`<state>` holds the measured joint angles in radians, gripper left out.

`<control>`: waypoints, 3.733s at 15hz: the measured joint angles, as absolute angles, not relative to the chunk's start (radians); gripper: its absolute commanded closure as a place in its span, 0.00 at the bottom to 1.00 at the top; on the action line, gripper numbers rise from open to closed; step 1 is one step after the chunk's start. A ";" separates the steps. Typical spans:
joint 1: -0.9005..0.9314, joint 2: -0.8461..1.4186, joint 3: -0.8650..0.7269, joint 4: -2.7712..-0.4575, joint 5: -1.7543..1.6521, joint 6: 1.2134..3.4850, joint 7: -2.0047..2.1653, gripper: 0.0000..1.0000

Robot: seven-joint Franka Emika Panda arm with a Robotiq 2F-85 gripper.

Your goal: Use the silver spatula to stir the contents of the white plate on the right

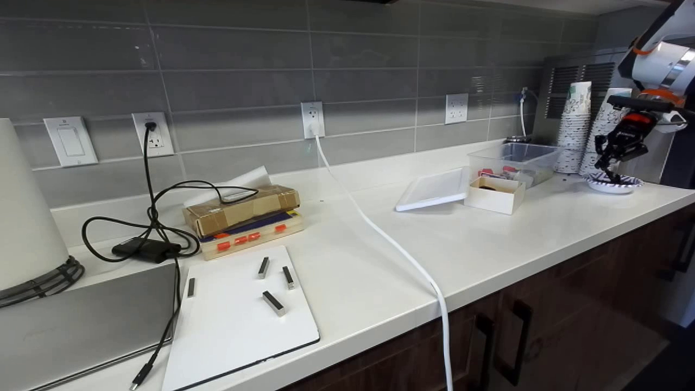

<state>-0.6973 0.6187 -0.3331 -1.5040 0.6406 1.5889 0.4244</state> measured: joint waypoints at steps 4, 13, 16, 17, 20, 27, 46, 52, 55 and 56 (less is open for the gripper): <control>-0.693 0.619 -0.332 -1.504 0.621 1.533 0.461 0.97; -0.684 0.619 -0.302 -1.488 0.613 1.412 0.409 0.97; -0.672 0.619 -0.302 -1.475 0.613 1.456 0.408 0.97; -0.668 0.619 -0.303 -1.473 0.613 1.471 0.413 0.97; -0.658 0.619 -0.309 -1.470 0.607 1.500 0.456 0.97; -0.635 0.620 -0.335 -1.472 0.573 1.553 0.590 0.97; -0.510 0.656 -0.341 -1.529 0.461 1.800 0.748 0.24; -0.515 0.656 -0.342 -1.529 0.461 1.800 0.748 0.00; -0.518 0.654 -0.342 -1.529 0.461 1.800 0.747 0.00; -0.518 0.653 -0.342 -1.529 0.461 1.800 0.747 0.00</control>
